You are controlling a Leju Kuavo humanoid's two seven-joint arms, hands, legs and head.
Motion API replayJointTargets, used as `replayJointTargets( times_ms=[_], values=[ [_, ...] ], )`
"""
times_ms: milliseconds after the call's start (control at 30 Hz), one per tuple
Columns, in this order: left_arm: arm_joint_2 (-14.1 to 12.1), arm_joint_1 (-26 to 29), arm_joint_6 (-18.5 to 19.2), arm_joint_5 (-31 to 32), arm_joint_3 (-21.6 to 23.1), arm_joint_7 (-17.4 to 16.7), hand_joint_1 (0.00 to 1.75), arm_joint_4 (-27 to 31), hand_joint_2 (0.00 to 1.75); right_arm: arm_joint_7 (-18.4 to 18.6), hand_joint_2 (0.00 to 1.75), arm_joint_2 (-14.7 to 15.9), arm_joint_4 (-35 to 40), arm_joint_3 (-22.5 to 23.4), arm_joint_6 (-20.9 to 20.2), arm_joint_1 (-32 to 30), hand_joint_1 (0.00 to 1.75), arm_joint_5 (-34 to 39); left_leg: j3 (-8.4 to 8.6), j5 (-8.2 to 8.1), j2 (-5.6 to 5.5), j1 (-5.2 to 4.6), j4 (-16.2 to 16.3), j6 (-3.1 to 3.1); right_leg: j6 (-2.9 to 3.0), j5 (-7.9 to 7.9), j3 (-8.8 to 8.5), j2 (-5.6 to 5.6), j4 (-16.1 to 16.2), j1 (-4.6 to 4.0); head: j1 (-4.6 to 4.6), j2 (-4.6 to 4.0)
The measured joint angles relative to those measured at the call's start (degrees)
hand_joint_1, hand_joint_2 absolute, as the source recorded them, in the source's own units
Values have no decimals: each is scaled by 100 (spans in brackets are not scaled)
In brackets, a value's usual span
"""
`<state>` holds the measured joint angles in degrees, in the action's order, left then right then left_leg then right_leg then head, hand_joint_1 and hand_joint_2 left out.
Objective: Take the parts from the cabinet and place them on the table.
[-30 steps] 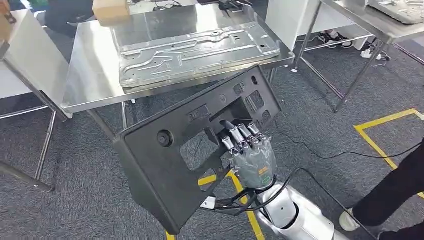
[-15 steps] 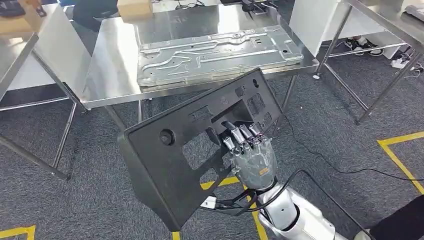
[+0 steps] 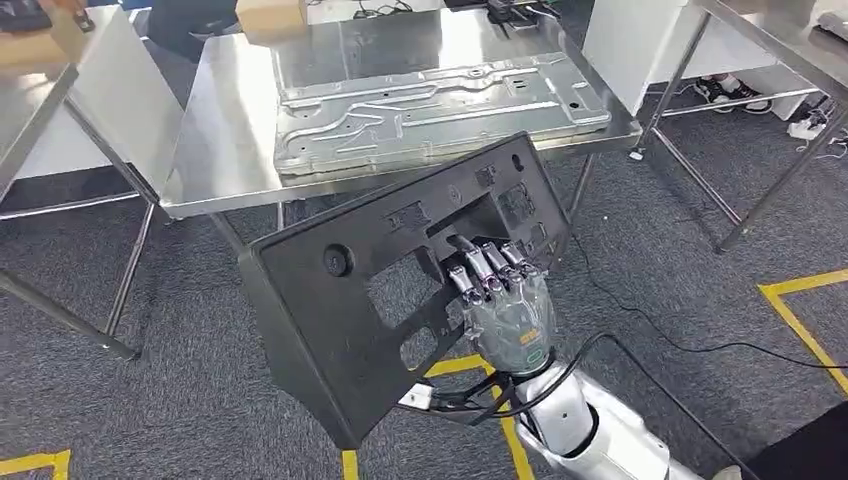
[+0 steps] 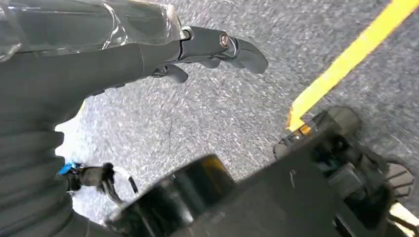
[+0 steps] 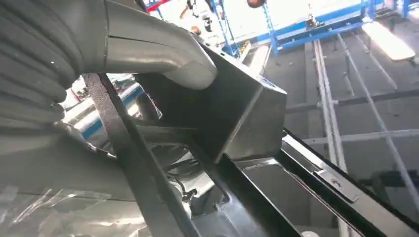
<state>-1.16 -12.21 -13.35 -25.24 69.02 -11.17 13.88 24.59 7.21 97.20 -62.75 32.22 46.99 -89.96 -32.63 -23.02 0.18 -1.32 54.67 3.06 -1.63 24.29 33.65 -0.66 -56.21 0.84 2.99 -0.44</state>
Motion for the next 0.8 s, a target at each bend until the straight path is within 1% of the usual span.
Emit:
replayJointTargets(
  times_ms=[33,67,100,133,167,200,233,267,300,333,367,400,433,500,533,567,600,633,667,700,733,767,800],
  values=[
    [0,-1,2,4,-7,0,0,0,175,0,175,-9,0,-6,0,18,175,0,64,35,-21,45,-73,12,-45,22,-19,-1,-6,-31,0,0],
    [22,11,9,7,-7,7,0,2,175,18,175,-4,-4,-6,0,19,175,2,118,66,-30,76,-123,5,-68,83,-10,14,-119,-5,-2,0],
    [20,14,11,9,-9,9,0,0,175,26,175,-9,-4,-15,6,41,175,0,130,55,-23,94,-133,49,-91,270,132,35,-410,-9,-4,0],
    [26,13,13,9,-9,13,0,0,175,26,175,-5,-7,-26,15,50,175,0,133,54,-30,96,-129,64,-108,493,347,46,-847,-5,-4,0],
    [31,17,17,9,-9,15,0,2,175,35,175,-4,-18,-44,13,39,175,0,132,52,-36,101,-129,67,-132,702,613,45,-1366,6,-4,0],
    [33,24,20,9,-11,17,0,2,175,37,175,-4,-26,-61,15,31,175,0,130,48,-44,106,-126,63,-160,792,802,45,-1713,15,-4,0],
    [35,28,20,9,-13,15,0,2,175,42,175,-4,-37,-85,15,26,175,0,136,44,-52,118,-124,57,-185,753,876,45,-1809,35,-4,0],
    [37,28,20,9,-13,17,0,2,175,52,175,-4,-46,-105,17,25,175,0,144,32,-64,138,-118,37,-214,590,812,44,-1623,59,-4,0],
    [39,28,20,9,-13,15,0,2,175,52,175,-4,-50,-118,20,28,175,0,152,9,-77,162,-97,2,-248,340,616,44,-1203,85,-4,0],
    [39,28,20,9,-13,15,0,2,175,52,175,-4,-50,-129,20,30,175,0,160,-24,-87,196,-53,-46,-284,89,360,42,-680,121,-4,0],
    [39,28,17,9,-15,15,0,0,175,52,175,-4,-52,-138,22,31,175,0,151,-84,-93,204,20,-117,-342,-71,108,47,-160,173,-4,0],
    [20,19,15,9,-17,15,0,0,175,52,175,-9,-57,-146,24,41,175,0,94,-147,-106,153,89,-170,-301,0,91,111,-137,148,-7,0],
    [26,19,15,9,-17,13,0,0,175,57,175,-20,-59,-146,28,34,175,2,103,-153,-106,156,92,-176,-196,6,109,113,-149,147,2,0],
    [26,31,13,7,-20,13,0,0,175,59,175,-20,-68,-151,31,35,175,0,116,-145,-111,171,47,-182,-114,20,117,109,-155,118,2,0],
    [24,29,13,7,-22,11,0,0,175,59,175,-28,-68,-155,33,39,175,0,117,-160,-110,196,66,-198,-73,13,115,106,-153,141,2,0],
    [22,26,13,4,-26,4,0,0,175,57,175,-35,-68,-155,33,42,175,0,94,-226,-88,203,165,-223,-44,11,105,101,-144,133,4,0],
    [22,26,13,-7,-33,-2,0,0,175,57,175,-46,-68,-155,31,44,175,0,-51,-400,-69,203,468,-250,-28,11,103,98,-144,132,2,0],
    [22,21,13,-28,-44,0,0,0,175,52,175,-48,-68,-155,33,47,175,0,-283,-620,-66,205,945,-268,-13,19,103,95,-144,126,4,0],
    [22,3,13,-48,-52,0,0,0,175,50,175,-48,-68,-157,31,44,175,0,-525,-815,-65,203,1434,-274,-2,27,100,83,-144,116,2,0],
    [22,-27,13,-57,-61,0,0,0,175,48,175,-48,-74,-166,33,40,175,0,-733,-932,-65,199,1835,-264,9,34,98,71,-144,101,4,0],
    [24,-43,13,-57,-68,0,0,0,175,46,175,-48,-83,-170,33,40,175,0,-839,-928,-65,196,2014,-246,21,43,93,68,-144,83,2,0],
    [26,-42,13,-57,-79,-2,0,0,175,44,175,-48,-92,-179,33,40,175,0,-791,-796,-64,185,1884,-202,32,51,76,69,-144,63,2,0],
    [28,-36,13,-52,-83,-2,0,0,175,26,175,-50,-92,-184,33,40,175,0,-624,-570,-65,154,1501,-140,41,57,57,76,-144,37,2,0]
  ],
)
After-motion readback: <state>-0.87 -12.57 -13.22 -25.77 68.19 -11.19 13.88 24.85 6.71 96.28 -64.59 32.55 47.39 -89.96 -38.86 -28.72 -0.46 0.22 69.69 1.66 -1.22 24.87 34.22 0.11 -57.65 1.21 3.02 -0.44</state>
